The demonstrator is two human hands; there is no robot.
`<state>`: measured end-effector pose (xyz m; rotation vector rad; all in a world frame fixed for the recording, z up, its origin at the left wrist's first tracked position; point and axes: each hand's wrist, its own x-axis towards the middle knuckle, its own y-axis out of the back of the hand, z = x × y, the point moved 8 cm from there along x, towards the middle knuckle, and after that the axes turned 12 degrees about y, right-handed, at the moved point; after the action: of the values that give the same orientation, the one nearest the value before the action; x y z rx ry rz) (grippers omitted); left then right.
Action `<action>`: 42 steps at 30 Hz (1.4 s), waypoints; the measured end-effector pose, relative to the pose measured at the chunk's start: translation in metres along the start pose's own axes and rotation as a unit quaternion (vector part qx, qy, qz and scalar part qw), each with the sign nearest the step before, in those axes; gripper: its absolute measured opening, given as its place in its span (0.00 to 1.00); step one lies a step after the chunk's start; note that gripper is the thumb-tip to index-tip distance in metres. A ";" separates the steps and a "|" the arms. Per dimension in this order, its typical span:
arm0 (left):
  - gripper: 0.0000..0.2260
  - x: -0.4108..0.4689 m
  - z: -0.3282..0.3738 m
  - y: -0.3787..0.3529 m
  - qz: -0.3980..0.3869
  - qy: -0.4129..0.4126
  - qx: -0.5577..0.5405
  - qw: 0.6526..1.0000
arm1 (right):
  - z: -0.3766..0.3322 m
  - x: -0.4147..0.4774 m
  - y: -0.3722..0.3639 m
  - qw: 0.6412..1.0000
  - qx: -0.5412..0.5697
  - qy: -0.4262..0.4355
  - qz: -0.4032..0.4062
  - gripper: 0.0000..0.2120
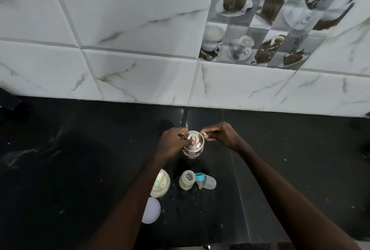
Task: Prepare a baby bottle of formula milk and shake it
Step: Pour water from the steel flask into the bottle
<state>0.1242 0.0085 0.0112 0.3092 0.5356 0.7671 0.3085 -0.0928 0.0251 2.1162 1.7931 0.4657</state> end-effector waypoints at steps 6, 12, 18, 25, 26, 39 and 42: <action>0.28 -0.007 0.005 -0.009 -0.017 0.000 0.006 1.000 | -0.020 0.002 0.011 0.997 -0.056 0.033 -0.050 0.11; 0.27 -0.021 0.006 -0.018 -0.002 -0.012 0.000 1.000 | -0.039 0.006 0.010 0.980 -0.139 0.077 -0.121 0.12; 0.25 -0.031 -0.002 -0.027 0.011 0.002 -0.019 1.000 | -0.044 0.007 0.007 0.965 -0.183 0.097 -0.160 0.12; 0.26 -0.039 -0.009 -0.033 0.021 0.008 -0.042 0.999 | -0.047 0.006 0.001 0.948 -0.218 0.143 -0.181 0.13; 0.26 -0.040 -0.010 -0.033 0.024 0.007 -0.044 0.999 | -0.048 0.006 0.000 0.947 -0.220 0.148 -0.182 0.13; 0.27 -0.055 -0.026 -0.037 0.028 0.015 -0.051 0.998 | -0.053 0.006 -0.019 0.918 -0.274 0.198 -0.209 0.16; 0.27 -0.059 -0.028 -0.037 0.029 0.018 -0.058 0.998 | -0.058 0.004 -0.023 0.912 -0.277 0.212 -0.214 0.17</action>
<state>0.0943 -0.0577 -0.0081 0.2049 0.5165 0.8577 0.2625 -0.0833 0.0663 1.2547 1.9604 1.2096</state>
